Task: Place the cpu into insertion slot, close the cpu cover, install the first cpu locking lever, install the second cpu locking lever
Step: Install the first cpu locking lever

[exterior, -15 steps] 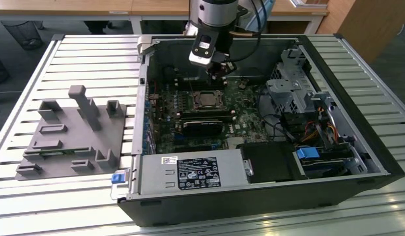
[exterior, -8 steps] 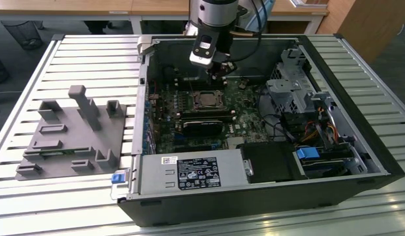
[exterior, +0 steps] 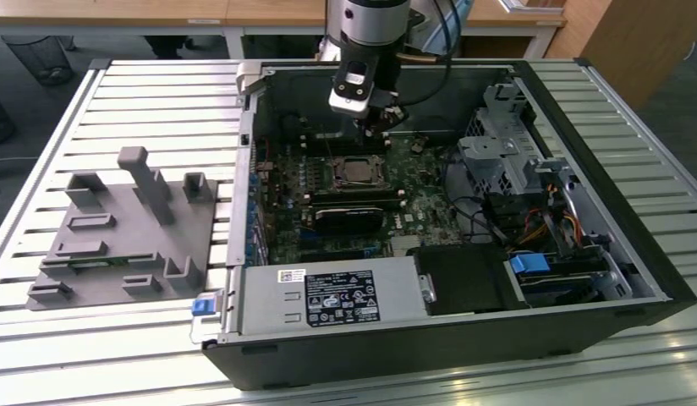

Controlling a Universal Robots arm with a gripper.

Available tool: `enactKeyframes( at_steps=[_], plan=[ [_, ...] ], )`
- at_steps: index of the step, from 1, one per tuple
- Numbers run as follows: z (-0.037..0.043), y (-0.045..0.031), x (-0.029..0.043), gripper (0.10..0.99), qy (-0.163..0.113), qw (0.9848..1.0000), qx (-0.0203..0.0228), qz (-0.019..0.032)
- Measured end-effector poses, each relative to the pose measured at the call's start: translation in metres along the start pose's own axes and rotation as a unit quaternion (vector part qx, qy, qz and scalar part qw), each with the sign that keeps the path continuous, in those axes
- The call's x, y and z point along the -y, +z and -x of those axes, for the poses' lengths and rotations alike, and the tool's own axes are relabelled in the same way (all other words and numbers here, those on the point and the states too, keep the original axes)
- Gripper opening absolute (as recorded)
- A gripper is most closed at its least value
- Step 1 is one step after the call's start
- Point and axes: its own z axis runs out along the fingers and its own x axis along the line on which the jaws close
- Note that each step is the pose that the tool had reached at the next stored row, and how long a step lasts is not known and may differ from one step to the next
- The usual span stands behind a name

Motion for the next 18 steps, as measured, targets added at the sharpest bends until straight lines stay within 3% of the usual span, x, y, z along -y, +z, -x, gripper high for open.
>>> enactKeyframes(
  at_steps=[18],
  plan=[
    [0.0000, 0.0000, 0.0000, 0.106, -0.033, 0.9994, -0.0022, -0.0002]
  ],
)
